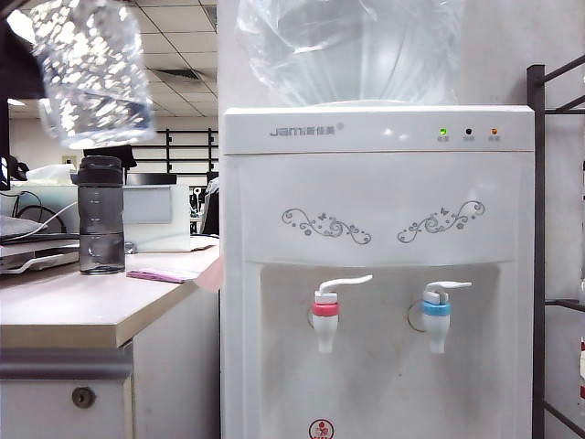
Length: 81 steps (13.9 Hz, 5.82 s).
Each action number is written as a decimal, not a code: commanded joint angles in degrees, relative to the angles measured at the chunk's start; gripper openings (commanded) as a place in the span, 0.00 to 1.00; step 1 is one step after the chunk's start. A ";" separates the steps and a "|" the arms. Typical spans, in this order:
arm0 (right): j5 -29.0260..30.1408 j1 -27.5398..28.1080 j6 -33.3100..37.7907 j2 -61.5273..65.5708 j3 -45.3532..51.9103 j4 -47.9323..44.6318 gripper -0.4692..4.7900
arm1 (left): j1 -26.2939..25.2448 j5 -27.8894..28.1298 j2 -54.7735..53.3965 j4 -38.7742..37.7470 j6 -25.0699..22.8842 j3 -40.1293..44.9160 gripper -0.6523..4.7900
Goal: Pick up the plastic mug from the left desk, go to the cold water outlet of the water dispenser, press the vertical switch to get some water, then put the mug back on the desk.
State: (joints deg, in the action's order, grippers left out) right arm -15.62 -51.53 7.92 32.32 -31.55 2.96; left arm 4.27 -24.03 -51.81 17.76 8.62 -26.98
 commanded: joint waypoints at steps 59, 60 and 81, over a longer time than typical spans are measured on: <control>-3.96 0.13 -2.45 -7.37 -0.17 9.29 0.08 | 49.13 33.03 -79.10 43.63 2.75 -24.00 0.11; -3.96 0.13 -2.45 -7.34 -0.17 9.31 0.08 | 49.13 33.05 -79.10 43.63 2.73 -24.00 0.11; -3.80 0.13 -2.43 -8.17 -0.17 9.27 0.08 | 49.13 39.52 -83.34 46.12 7.93 -25.62 0.11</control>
State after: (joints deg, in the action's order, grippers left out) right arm -19.44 -51.40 5.65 24.16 -31.53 12.97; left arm 53.39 14.55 -135.35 62.72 16.19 -51.72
